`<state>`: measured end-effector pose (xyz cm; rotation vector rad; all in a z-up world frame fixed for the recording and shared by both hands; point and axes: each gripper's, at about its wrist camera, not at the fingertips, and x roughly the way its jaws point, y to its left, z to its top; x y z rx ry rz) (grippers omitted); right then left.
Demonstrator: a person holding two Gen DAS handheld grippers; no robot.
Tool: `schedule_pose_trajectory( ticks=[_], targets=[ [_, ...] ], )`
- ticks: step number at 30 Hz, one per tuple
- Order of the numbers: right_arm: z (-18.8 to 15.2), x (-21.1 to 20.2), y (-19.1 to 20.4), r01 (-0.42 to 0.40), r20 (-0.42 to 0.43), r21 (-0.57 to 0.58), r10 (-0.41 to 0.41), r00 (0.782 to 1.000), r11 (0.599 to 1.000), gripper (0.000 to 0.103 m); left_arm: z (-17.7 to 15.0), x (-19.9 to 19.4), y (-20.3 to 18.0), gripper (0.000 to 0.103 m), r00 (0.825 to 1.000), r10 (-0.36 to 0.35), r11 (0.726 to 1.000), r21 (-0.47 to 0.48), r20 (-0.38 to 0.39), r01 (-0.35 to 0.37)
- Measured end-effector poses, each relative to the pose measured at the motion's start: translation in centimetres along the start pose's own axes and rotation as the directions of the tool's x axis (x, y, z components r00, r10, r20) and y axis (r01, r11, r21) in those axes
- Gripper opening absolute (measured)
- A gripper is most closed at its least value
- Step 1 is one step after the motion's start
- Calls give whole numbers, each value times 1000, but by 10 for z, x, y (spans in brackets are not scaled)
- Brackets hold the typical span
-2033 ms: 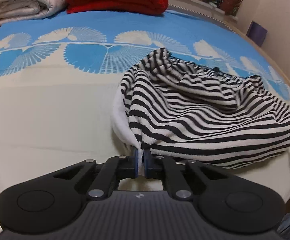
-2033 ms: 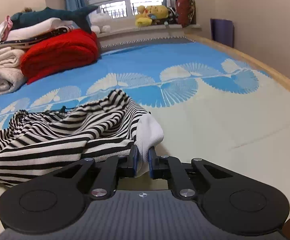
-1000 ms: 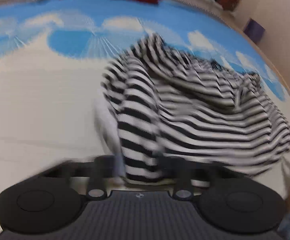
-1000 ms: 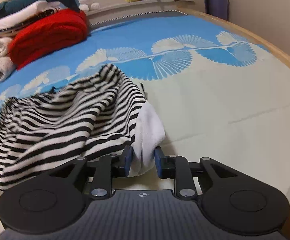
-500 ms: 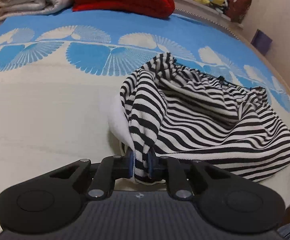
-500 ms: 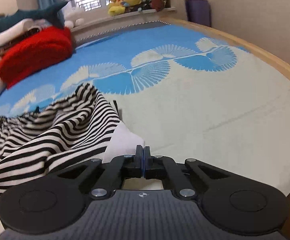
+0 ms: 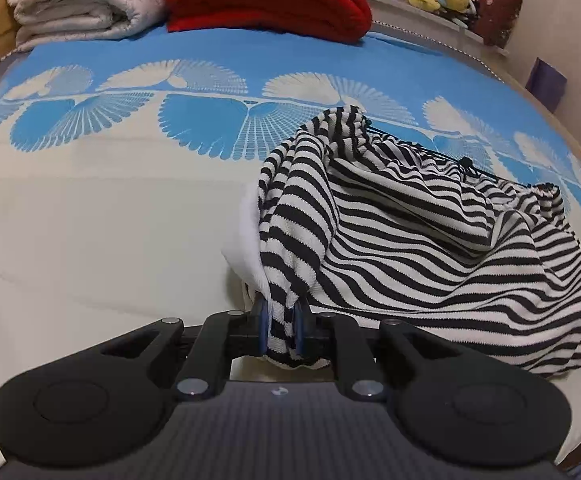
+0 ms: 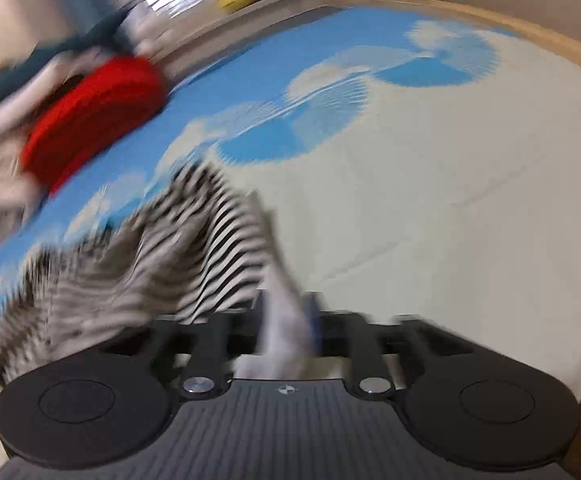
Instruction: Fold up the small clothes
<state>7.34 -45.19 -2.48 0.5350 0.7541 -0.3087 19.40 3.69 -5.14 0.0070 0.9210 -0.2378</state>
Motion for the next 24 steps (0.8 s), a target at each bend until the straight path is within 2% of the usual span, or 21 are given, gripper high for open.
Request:
schedule_pose_trajectory(
  ticks=[1,2,3,4,5,6,8,10,12,15,17,18,19,20,22,23,24],
  targets=[
    [-3,6,9,9,-23,-39,-10,1000,999,60,0,0,-1,14,1000,2,1000,4,0,-2],
    [-6,12,16,9,-46,-74,-13,999,997,59,-2,0,-1,14,1000,4,1000,8,1,-4],
    [-8,17,23,4,-67,-106,-11,998,994,53,-2,0,0,14,1000,6,1000,8,-1,-6],
    [-11,21,29,6,-79,-145,-18,997,989,13,-2,1,1,14,1000,10,1000,3,-3,-10],
    [-14,23,36,26,-82,-195,-43,996,980,7,-1,0,4,14,1000,12,1000,-11,-2,-12],
    [-17,19,42,45,-61,-228,-60,996,973,5,1,-2,8,14,1000,6,999,-31,3,-6],
    [-11,3,47,78,48,-259,-68,997,963,4,3,-11,18,14,1000,-18,997,-77,21,20],
    [-1,-13,36,114,133,-213,-86,987,970,0,5,-18,24,13,999,-31,995,-97,33,34],
    [3,-22,23,180,184,-166,-148,972,970,0,3,-21,24,13,999,-41,996,-83,32,44],
    [7,-22,5,155,151,-104,-138,979,982,0,-2,-14,17,13,1000,-28,999,-32,-11,27],
    [2,-13,10,186,119,-141,-170,978,972,0,-5,-3,17,15,997,-27,1000,-14,-71,26],
    [0,-7,11,192,92,-153,-180,979,969,0,-6,5,17,20,993,-24,1000,-14,-112,23],
    [-2,0,11,201,53,-164,-195,979,966,0,-8,10,19,32,991,-18,1000,-24,-135,15],
    [-1,5,9,211,24,-169,-210,977,963,0,-8,11,21,39,990,-6,999,-32,-138,2],
    [-3,15,7,202,-51,-172,-214,976,964,1,-4,-1,28,62,996,6,998,-65,-91,-12],
    [-2,21,7,225,-65,-171,-238,969,959,1,-1,-9,33,67,998,5,996,-87,-64,-10],
    [-1,18,9,250,-38,-175,-260,965,952,5,3,-20,40,77,1000,2,993,-117,-27,-5]
  ],
)
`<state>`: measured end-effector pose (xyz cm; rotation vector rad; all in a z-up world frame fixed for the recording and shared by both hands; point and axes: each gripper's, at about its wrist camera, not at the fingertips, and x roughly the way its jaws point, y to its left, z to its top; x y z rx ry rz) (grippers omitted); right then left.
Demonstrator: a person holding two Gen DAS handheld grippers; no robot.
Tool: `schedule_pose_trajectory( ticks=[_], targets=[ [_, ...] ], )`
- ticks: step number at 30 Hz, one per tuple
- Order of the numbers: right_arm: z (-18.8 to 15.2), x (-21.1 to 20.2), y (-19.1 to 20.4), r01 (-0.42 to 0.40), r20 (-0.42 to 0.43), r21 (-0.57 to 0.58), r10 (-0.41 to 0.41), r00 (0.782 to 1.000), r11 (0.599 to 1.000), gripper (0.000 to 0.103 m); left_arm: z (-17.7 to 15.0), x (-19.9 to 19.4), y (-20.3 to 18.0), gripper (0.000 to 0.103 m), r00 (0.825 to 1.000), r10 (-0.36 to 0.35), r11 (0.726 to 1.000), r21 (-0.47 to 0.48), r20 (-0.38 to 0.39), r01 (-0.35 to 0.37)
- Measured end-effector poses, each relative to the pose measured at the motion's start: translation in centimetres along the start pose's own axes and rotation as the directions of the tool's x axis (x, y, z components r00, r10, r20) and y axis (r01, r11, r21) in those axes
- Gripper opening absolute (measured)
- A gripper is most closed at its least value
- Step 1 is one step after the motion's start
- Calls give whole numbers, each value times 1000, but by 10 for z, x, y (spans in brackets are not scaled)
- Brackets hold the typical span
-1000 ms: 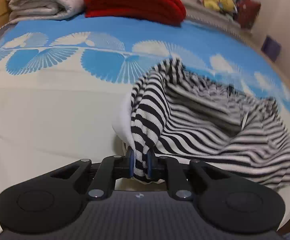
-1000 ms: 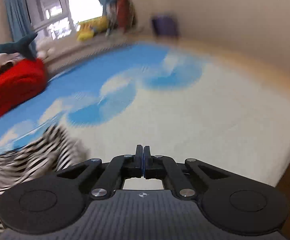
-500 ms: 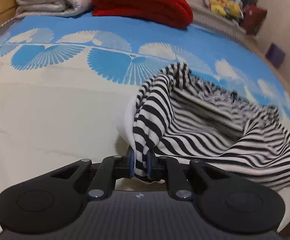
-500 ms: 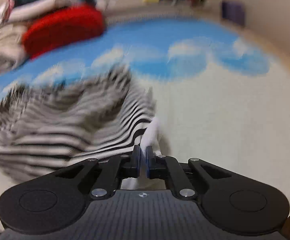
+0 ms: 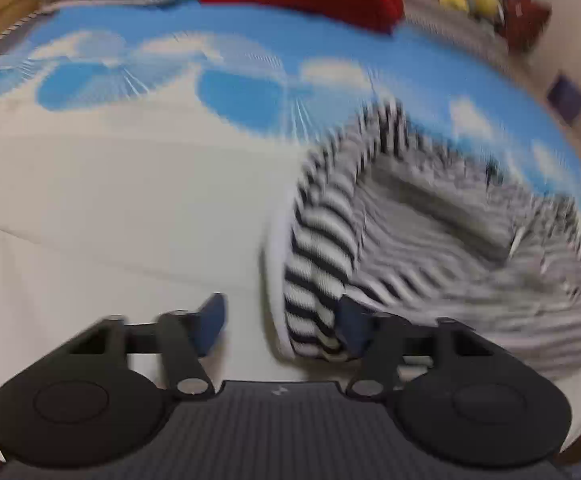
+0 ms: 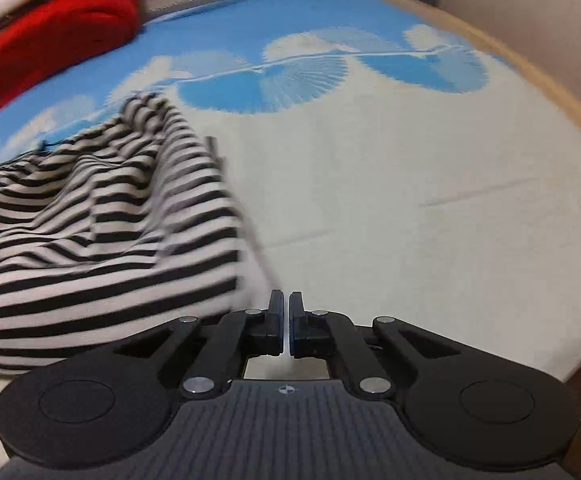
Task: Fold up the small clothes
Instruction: 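Lower the folded hem onto the hoodie and open both tools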
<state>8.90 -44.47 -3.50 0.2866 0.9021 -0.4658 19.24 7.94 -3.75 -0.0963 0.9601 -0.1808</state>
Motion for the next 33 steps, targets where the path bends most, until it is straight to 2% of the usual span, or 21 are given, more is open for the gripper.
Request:
schedule_pose_trajectory(
  ticks=[1,3,6,8,10,12,14,16,18,20,22,24,25,26,27,28,29,30,31,33],
  targets=[
    [2,-8,2,6,42,-10,-6,999,1000,14,5,-10,5,83,999,-1,1000,-26,37,2],
    [14,-29,2,-24,135,-1,24,991,1000,28,20,-27,9,84,994,-4,999,-46,105,9],
    [35,-50,18,-156,240,-34,160,958,987,30,47,-29,-4,84,986,-17,1000,-9,166,19],
    [51,-47,43,-264,231,-101,281,932,959,35,65,-16,-27,85,985,-53,997,72,165,41],
    [67,-29,81,-351,170,-179,380,909,919,53,77,8,-56,85,987,-82,983,174,136,58],
    [74,-9,119,-373,129,-261,415,900,890,54,83,33,-85,85,991,-70,962,270,117,36],
    [77,13,155,-354,89,-360,409,908,863,54,81,53,-107,84,989,-63,925,379,134,8],
    [77,29,181,-332,52,-456,397,916,826,56,73,72,-121,84,986,-68,872,489,155,-17],
    [73,39,197,-297,38,-526,371,928,797,59,68,90,-125,84,986,-107,834,551,128,19],
    [74,50,205,-274,44,-548,355,934,790,65,66,104,-122,84,988,-128,818,572,84,57],
    [76,63,207,-267,46,-542,345,938,797,67,67,125,-120,85,992,-121,815,574,42,75],
    [79,78,206,-271,30,-528,337,941,805,62,68,146,-122,85,996,-87,828,556,2,71],
    [80,84,207,-283,13,-515,337,941,809,43,70,154,-123,75,996,-80,840,537,-26,82],
    [82,88,208,-296,-4,-499,340,941,814,29,72,159,-124,63,995,-91,851,515,-50,104],
    [84,89,208,-298,-10,-480,335,942,825,12,76,161,-126,42,991,-109,857,497,-78,134],
    [87,88,208,-299,-9,-456,332,943,838,7,79,159,-128,28,992,-104,861,491,-78,129],
    [91,84,208,-307,-3,-437,339,941,845,6,85,152,-129,16,992,-106,865,487,-64,123],
    [95,79,207,-317,9,-421,353,936,850,5,90,143,-128,8,990,-128,872,469,-57,140],
    [101,69,204,-328,38,-402,374,927,855,5,98,130,-124,8,984,-171,885,432,-39,171],
    [112,52,198,-346,116,-380,415,902,858,5,112,113,-119,8,976,-214,907,378,34,186]
  ],
)
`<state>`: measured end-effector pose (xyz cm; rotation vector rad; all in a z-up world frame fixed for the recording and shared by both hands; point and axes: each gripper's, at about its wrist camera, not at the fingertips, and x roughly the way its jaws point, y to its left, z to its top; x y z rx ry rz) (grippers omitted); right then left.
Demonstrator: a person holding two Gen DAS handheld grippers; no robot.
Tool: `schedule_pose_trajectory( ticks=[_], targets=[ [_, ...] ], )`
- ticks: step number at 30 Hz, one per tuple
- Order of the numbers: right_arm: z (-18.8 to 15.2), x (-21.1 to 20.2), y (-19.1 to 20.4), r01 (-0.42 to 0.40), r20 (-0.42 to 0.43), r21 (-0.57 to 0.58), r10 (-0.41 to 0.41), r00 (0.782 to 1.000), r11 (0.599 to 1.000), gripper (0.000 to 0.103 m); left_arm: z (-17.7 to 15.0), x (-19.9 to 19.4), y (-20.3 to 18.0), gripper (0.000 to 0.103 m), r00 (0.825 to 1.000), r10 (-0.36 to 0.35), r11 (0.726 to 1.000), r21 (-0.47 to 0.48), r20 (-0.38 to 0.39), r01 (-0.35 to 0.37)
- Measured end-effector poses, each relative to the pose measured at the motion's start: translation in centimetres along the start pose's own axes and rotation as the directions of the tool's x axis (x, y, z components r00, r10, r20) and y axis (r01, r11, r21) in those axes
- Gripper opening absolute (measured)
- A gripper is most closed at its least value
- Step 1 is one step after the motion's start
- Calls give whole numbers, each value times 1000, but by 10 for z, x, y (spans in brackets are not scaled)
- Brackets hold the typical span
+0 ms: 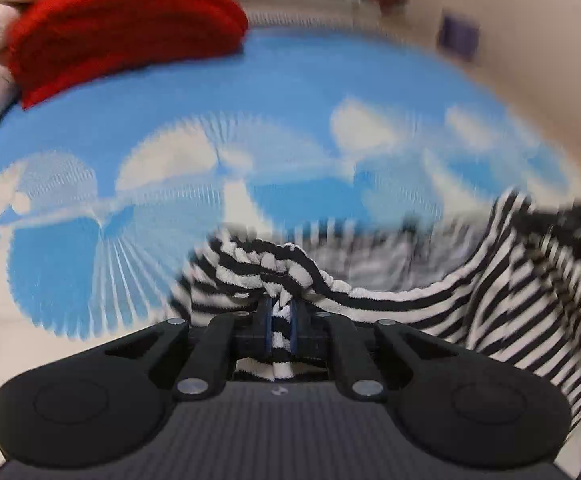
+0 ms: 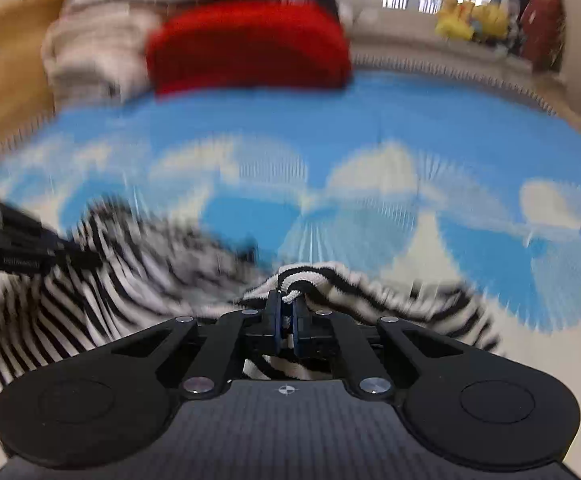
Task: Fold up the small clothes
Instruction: 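Lower the folded hem onto the hoodie and open both tools, then move both open tools to the folded edge of the striped hoodie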
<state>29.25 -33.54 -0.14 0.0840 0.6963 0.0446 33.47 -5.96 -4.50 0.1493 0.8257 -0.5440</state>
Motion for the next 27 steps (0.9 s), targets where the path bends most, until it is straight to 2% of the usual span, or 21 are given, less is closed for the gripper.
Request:
schedule_pose_trajectory(
  ticks=[2,3,4,5,6,7,8,9,10,12,13,15,17,18,19,20,21,23,25,27],
  targets=[
    [8,-8,-4,29,90,38,-32,995,999,5,8,-5,10,9,997,27,996,-86,66,-21],
    [10,-6,-8,56,116,73,-64,991,996,5,9,1,16,11,996,43,991,-130,72,-33],
    [9,-1,-11,72,116,105,-84,990,992,5,8,10,20,20,994,83,985,-156,65,-72],
    [7,9,-14,88,101,134,-102,990,987,5,5,25,22,28,987,156,976,-162,44,-147],
    [2,20,-15,114,79,152,-127,989,982,9,2,39,22,51,976,219,965,-148,13,-214],
    [-4,33,-15,143,44,156,-152,987,977,23,-2,52,24,74,967,255,959,-125,-21,-256],
    [-12,48,-15,161,-20,140,-160,987,977,32,-8,64,27,84,960,276,954,-107,-53,-281],
    [-18,60,-13,152,-77,122,-144,987,981,35,-12,69,29,92,953,292,948,-106,-73,-299],
    [-22,65,-11,144,-96,105,-134,986,984,35,-14,69,31,92,954,290,949,-105,-73,-297],
    [-21,60,-6,151,-76,54,-147,986,987,38,-15,59,36,94,955,287,951,-99,-70,-293],
    [-18,53,-5,153,-59,54,-150,987,987,43,-13,55,40,101,952,299,947,-104,-63,-304],
    [-12,33,-10,159,29,107,-163,986,981,48,-16,47,50,103,945,326,936,-131,-35,-328],
    [-10,26,-17,174,68,114,-182,981,978,49,-17,49,62,103,950,301,936,-165,-79,-310],
    [-13,32,-22,209,35,114,-214,976,971,49,-20,53,66,103,952,289,935,-183,-99,-302],
    [-20,45,-27,249,-32,114,-247,969,962,47,-21,56,69,103,954,279,935,-194,-109,-296],
    [-28,59,-32,269,-115,99,-257,959,958,46,-22,57,71,103,955,272,935,-201,-119,-292],
    [-34,66,-34,272,-144,88,-258,955,958,47,-20,56,70,103,953,277,932,-206,-126,-298],
    [-29,58,-33,272,-108,91,-262,959,958,46,-13,44,64,103,953,284,932,-201,-108,-301],
    [-16,32,-35,259,-4,150,-262,965,954,48,-8,27,59,103,958,280,938,-193,-70,-288],
    [-11,8,-43,272,49,199,-287,957,942,48,-5,11,56,103,964,259,947,-182,-65,-266]
  ],
)
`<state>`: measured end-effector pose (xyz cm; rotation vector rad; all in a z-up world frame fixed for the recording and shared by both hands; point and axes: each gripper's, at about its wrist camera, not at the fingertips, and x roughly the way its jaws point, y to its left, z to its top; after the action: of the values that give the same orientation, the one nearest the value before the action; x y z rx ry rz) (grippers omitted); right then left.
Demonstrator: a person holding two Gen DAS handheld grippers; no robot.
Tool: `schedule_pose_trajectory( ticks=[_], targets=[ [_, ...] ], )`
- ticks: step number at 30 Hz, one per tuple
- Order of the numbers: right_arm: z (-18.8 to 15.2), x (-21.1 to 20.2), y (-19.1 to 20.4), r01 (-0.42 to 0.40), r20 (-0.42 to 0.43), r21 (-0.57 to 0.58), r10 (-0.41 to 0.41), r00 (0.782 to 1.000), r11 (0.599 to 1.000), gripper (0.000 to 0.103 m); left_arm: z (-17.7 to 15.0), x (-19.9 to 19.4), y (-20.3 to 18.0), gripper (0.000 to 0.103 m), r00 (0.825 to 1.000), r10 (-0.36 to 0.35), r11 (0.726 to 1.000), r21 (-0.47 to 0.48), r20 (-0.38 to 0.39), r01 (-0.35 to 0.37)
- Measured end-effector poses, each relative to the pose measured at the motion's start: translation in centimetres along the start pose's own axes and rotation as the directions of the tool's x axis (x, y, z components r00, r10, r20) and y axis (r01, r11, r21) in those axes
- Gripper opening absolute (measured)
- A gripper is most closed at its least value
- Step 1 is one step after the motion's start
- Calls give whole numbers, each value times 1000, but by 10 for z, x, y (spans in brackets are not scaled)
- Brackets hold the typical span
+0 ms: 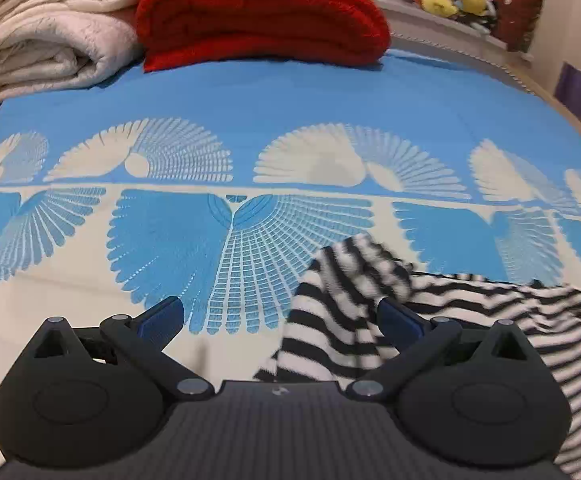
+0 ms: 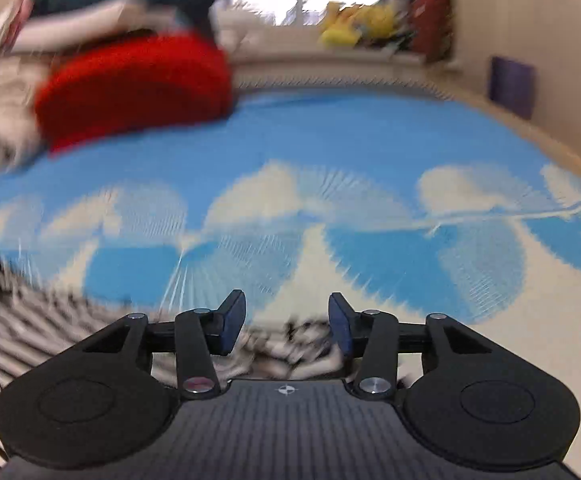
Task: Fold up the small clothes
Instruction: 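Move both open tools to the folded edge of the striped hoodie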
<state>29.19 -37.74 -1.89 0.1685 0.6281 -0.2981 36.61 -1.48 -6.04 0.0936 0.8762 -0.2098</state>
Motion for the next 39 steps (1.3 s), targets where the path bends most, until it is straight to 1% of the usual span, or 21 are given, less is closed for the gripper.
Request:
schedule_pose_trajectory(
  ticks=[1,3,4,5,7,8,9,10,11,14,16,18,19,22,26,28,30,33,35,37,39],
  targets=[
    [2,-7,-5,10,-1,13,-10,1000,1000,48,-1,-6,0,103,1000,-12,1000,15,-18,12],
    [1,-13,-13,16,-55,4,-15,998,1000,47,-6,-10,0,103,997,-12,997,73,-80,17],
    [-1,-14,-15,13,-83,-8,-14,996,1000,41,-12,-9,-1,103,994,5,994,113,-106,7],
    [-4,-12,-15,13,-107,-22,-15,994,1000,37,-18,-6,-2,103,992,26,988,152,-126,-7],
    [-12,0,-12,5,-151,-71,-16,988,997,31,-33,11,-3,103,977,120,967,244,-178,-74],
    [-20,10,-10,36,-180,-101,-54,982,994,31,-41,20,-1,103,969,153,959,266,-192,-99],
    [-27,23,-11,75,-211,-124,-100,972,989,31,-46,26,4,103,969,138,961,266,-202,-81],
    [-33,36,-16,102,-244,-126,-131,961,987,31,-48,27,10,103,973,108,970,236,-204,-58],
    [-35,42,-20,105,-259,-99,-128,957,990,31,-46,28,16,103,971,93,978,203,-222,-47],
    [-27,35,-27,96,-249,3,-92,964,995,33,-42,21,28,103,968,72,990,133,-241,-40],
    [-19,22,-29,73,-198,50,-61,978,996,43,-41,17,28,103,967,83,988,147,-239,-49],
    [-12,10,-31,78,-138,56,-69,988,995,54,-40,7,25,103,970,101,983,170,-223,-63],
    [-9,2,-32,87,-108,49,-81,991,995,56,-37,1,21,103,972,110,980,185,-209,-71],
    [-4,-17,-39,84,-46,48,-82,996,995,60,-37,-22,18,103,973,151,972,206,-175,-114],
    [-2,-53,-49,42,10,97,-43,999,994,61,-44,-61,15,103,972,183,973,170,-147,-157],
    [-5,-81,-49,3,41,119,-8,999,993,69,-56,-85,14,103,976,182,977,139,-123,-164],
    [-11,-112,-44,-47,84,138,36,996,989,75,-77,-105,17,103,977,171,984,73,-127,-163],
    [-29,-153,-32,-111,121,107,98,988,988,83,-116,-133,23,103,981,147,988,-24,-130,-151],
    [-51,-176,-26,-131,121,89,120,985,987,86,-140,-142,27,103,977,159,983,-65,-146,-169],
    [-80,-191,-23,-153,73,101,147,987,983,86,-158,-149,32,103,972,177,977,-94,-152,-192],
    [-102,-196,-23,-169,-2,128,171,985,977,86,-161,-157,32,103,978,189,978,-70,-93,-196]
  ],
)
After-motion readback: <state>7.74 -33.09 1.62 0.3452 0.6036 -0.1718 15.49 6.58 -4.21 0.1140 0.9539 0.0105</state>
